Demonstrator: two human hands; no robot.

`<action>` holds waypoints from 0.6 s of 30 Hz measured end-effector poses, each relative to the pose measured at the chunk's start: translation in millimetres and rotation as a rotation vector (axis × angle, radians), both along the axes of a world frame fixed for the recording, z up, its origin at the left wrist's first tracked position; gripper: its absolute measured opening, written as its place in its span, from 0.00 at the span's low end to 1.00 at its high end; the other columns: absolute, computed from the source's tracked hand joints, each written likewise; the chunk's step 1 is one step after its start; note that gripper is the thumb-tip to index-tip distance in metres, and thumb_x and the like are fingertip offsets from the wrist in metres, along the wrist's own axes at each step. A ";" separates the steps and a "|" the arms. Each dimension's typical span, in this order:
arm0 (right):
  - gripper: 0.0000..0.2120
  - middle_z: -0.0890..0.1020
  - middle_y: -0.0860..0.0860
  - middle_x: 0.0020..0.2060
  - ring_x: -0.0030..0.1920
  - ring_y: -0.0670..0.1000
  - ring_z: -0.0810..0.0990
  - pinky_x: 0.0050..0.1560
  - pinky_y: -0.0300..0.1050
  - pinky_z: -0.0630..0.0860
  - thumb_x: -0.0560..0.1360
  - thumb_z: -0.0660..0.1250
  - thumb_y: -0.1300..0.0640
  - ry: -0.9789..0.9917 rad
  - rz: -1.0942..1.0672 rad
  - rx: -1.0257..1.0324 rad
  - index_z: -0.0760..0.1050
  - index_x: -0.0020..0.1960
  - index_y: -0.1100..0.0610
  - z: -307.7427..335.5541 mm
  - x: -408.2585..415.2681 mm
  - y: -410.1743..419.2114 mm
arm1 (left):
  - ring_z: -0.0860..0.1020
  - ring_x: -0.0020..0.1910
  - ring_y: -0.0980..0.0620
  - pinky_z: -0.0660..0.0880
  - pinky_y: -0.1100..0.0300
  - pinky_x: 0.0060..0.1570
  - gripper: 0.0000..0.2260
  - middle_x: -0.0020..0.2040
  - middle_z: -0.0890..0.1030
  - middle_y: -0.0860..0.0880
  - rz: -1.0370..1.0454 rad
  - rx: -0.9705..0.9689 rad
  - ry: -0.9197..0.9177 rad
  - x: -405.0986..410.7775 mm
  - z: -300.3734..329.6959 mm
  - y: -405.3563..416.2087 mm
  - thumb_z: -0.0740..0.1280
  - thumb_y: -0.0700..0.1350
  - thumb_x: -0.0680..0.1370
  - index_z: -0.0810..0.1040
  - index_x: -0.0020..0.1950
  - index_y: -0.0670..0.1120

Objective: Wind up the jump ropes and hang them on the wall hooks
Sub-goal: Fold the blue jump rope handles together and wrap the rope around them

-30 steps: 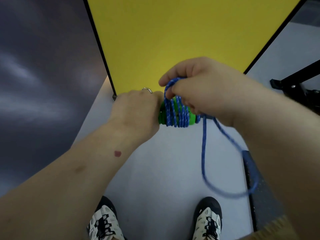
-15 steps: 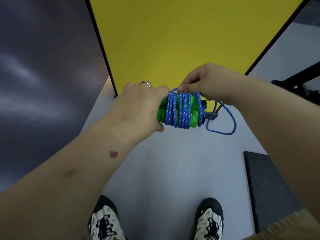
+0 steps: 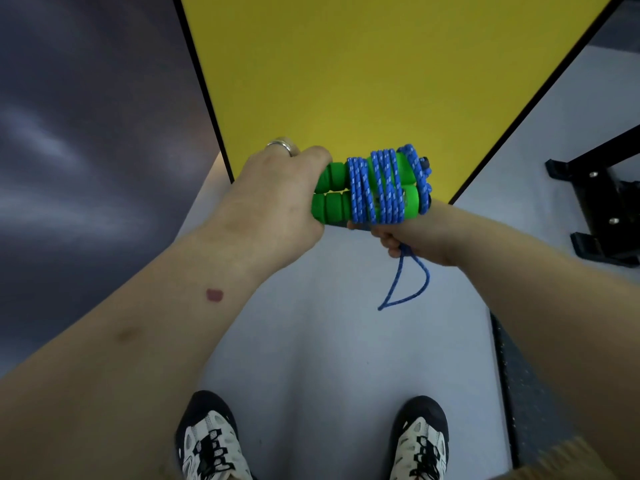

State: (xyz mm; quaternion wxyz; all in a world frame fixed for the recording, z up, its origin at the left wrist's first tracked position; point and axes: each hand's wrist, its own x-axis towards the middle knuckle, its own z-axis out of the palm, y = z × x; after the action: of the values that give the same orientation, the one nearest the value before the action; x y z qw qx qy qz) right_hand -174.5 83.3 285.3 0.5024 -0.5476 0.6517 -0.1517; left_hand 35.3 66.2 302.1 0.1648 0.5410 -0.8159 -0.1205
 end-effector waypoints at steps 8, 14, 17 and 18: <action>0.19 0.76 0.49 0.35 0.34 0.49 0.73 0.36 0.43 0.71 0.84 0.54 0.45 0.229 0.093 -0.116 0.80 0.45 0.51 2.5 42.6 31.1 | 0.75 0.50 0.41 0.73 0.52 0.39 0.26 0.48 0.73 0.48 0.099 -0.057 -0.061 3.6 -11.9 -2.5 0.77 0.53 0.69 0.71 0.63 0.59; 0.17 0.72 0.51 0.32 0.32 0.52 0.71 0.30 0.45 0.63 0.83 0.57 0.48 0.518 0.315 -0.208 0.68 0.39 0.55 40.0 56.7 45.8 | 0.74 0.50 0.40 0.74 0.51 0.40 0.26 0.49 0.72 0.49 0.068 -0.004 -0.110 2.8 -15.9 -2.5 0.78 0.51 0.69 0.71 0.63 0.59; 0.14 0.73 0.50 0.33 0.31 0.51 0.71 0.30 0.45 0.63 0.83 0.58 0.50 0.597 0.403 -0.209 0.70 0.40 0.54 68.4 57.4 41.4 | 0.71 0.51 0.41 0.76 0.47 0.42 0.23 0.47 0.72 0.49 0.013 0.033 -0.131 3.4 -17.4 -1.5 0.78 0.49 0.68 0.72 0.58 0.57; 0.13 0.74 0.50 0.34 0.32 0.51 0.72 0.30 0.45 0.64 0.82 0.59 0.50 0.620 0.425 -0.215 0.73 0.42 0.54 77.8 56.4 37.9 | 0.71 0.52 0.41 0.76 0.46 0.42 0.23 0.47 0.72 0.50 -0.003 0.054 -0.134 2.7 -17.5 -0.4 0.78 0.48 0.68 0.72 0.58 0.56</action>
State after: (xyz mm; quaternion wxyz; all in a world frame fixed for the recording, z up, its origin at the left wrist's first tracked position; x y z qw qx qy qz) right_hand -118.1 121.2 363.1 0.2419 -0.7397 0.6249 0.0609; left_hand 38.1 65.8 284.6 0.0949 0.5510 -0.8222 -0.1063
